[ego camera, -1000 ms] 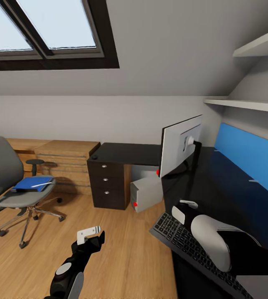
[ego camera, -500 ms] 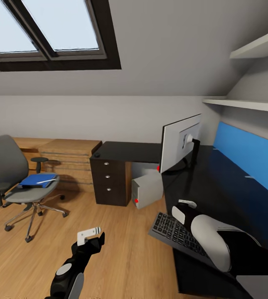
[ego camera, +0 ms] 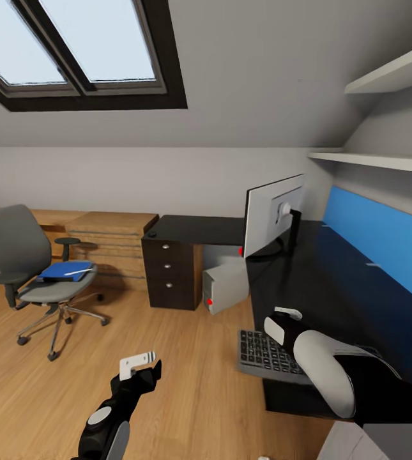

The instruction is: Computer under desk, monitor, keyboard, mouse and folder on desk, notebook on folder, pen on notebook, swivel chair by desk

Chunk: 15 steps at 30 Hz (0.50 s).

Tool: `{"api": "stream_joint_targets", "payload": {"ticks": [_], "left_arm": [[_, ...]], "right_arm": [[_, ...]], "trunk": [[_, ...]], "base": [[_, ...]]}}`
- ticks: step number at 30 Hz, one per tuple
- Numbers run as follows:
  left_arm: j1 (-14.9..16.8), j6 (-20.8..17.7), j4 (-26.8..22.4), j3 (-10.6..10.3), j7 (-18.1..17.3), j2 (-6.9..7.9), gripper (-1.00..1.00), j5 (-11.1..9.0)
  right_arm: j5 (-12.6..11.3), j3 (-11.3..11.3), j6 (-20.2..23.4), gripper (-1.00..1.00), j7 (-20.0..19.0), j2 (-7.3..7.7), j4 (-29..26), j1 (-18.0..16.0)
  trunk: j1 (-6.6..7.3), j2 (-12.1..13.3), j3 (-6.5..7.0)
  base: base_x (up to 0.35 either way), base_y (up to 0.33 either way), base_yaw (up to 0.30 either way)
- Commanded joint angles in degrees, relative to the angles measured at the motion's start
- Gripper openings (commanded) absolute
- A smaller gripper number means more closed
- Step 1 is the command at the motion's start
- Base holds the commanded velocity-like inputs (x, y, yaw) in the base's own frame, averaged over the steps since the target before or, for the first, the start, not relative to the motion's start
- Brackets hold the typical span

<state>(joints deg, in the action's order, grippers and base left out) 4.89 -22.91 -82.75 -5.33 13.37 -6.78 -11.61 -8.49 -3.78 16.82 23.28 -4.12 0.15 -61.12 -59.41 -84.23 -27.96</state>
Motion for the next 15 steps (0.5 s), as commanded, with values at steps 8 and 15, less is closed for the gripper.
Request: {"api": "stream_joint_targets", "payload": {"ticks": [8,15], "left_arm": [[0.0,-0.2,0.1,-0.1,0.5,0.02,1.00,-0.6],[0.0,-0.1,1.1,-0.1,0.5,-0.04,1.00,-0.6]], "right_arm": [[-0.1,-0.3,0.0,1.00,0.3,-0.01,0.0,-0.1],[-0.1,-0.3,-1.5,1.00,0.2,-0.01,0.1,-0.1]], "trunk": [[0.03,0.0,-0.06],[0.03,0.0,-0.06]], "base": [[-0.102,0.000,0.000],[-0.018,0.000,0.000]]}}
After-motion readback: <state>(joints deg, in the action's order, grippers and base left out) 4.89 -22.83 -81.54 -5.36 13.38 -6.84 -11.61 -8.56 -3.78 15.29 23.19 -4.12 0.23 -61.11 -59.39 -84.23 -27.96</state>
